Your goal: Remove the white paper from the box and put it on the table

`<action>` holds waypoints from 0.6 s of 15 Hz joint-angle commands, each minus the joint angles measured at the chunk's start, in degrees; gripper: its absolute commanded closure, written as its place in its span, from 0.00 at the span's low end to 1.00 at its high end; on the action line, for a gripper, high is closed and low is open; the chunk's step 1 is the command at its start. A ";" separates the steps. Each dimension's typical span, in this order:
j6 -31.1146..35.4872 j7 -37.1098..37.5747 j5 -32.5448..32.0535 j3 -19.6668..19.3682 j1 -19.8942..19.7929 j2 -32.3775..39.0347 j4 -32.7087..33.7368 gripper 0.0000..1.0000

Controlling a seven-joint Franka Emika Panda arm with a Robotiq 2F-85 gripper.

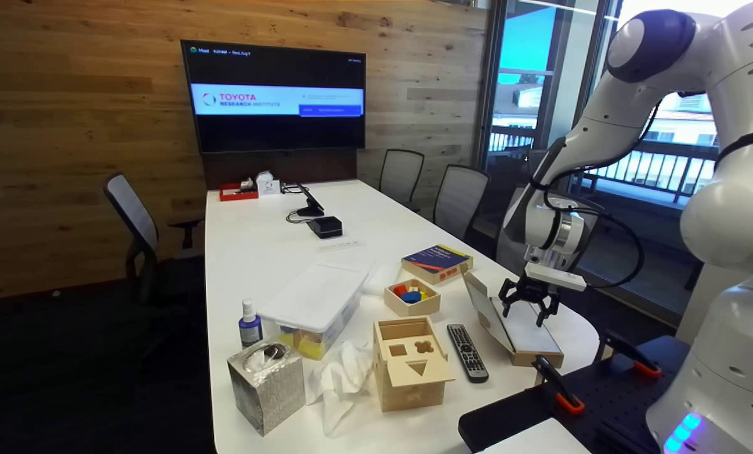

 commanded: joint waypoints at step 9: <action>-9.98 19.46 -11.79 -15.15 20.87 1.81 4.33 0.00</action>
